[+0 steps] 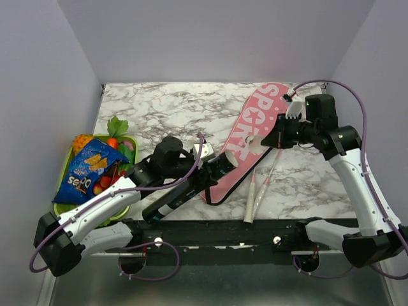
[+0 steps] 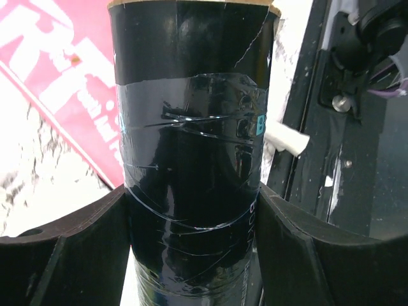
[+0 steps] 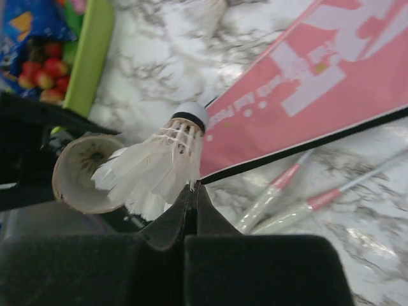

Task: Pack up the badminton gear

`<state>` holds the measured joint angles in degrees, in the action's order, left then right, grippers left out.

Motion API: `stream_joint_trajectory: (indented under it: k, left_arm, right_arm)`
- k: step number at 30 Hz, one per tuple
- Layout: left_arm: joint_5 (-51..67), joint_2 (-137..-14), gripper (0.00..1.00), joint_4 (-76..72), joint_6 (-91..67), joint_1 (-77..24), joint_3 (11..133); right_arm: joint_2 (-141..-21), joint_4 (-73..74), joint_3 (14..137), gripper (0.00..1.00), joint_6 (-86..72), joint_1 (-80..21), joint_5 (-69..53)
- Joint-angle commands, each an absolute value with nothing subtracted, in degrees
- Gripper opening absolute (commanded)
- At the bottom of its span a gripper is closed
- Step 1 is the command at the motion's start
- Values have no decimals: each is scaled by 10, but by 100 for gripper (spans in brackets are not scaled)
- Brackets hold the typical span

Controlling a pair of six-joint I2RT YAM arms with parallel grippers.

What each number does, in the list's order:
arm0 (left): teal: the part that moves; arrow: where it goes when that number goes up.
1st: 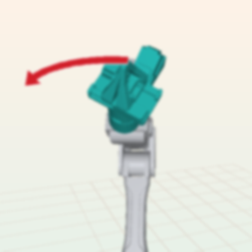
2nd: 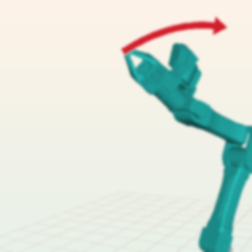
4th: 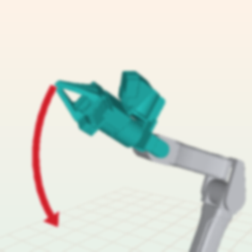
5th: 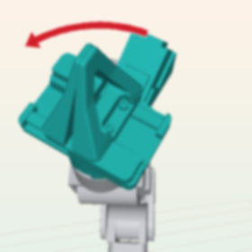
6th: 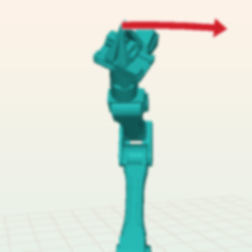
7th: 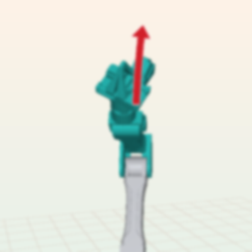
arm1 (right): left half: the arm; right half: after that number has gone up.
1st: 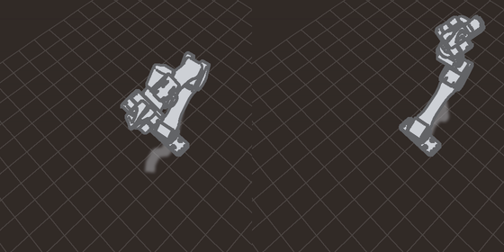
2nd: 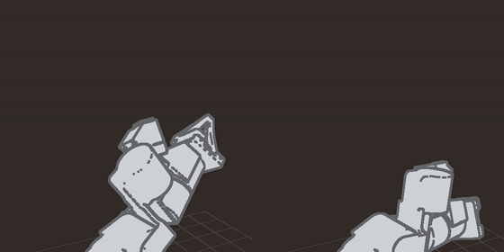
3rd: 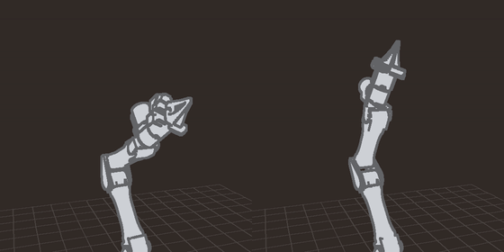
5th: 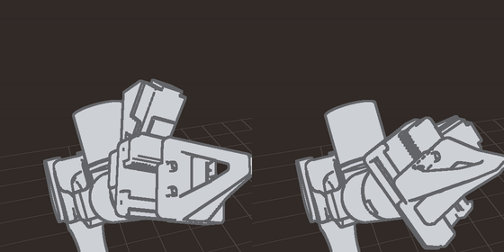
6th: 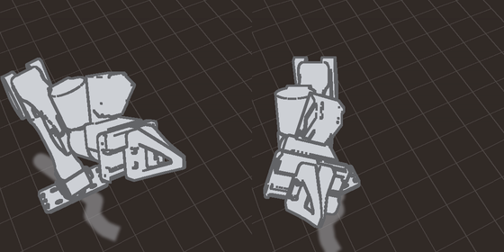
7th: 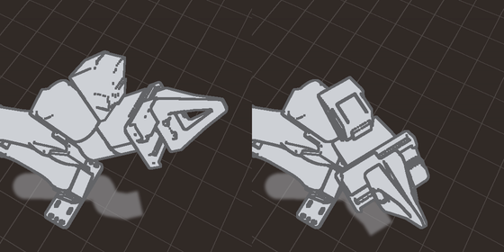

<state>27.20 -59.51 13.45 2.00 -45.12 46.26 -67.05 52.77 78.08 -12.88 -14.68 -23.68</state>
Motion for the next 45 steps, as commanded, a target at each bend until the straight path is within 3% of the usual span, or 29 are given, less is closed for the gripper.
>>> stream_joint_trajectory:
  k: [1,10,23,45]
  left_arm:
    - [347,-572,0,47,45,-452,461]
    - [372,-555,0,33,36,-453,440]
    - [360,-541,0,44,57,-452,424]
    - [364,-524,0,22,44,-452,402]
  right_arm:
    - [-661,486,734,1,-141,-150,-500]
    - [-646,434,736,1,-177,-150,-609]
    - [-622,508,783,1,-161,-151,-575]
    - [-642,521,719,1,-163,-209,-532]
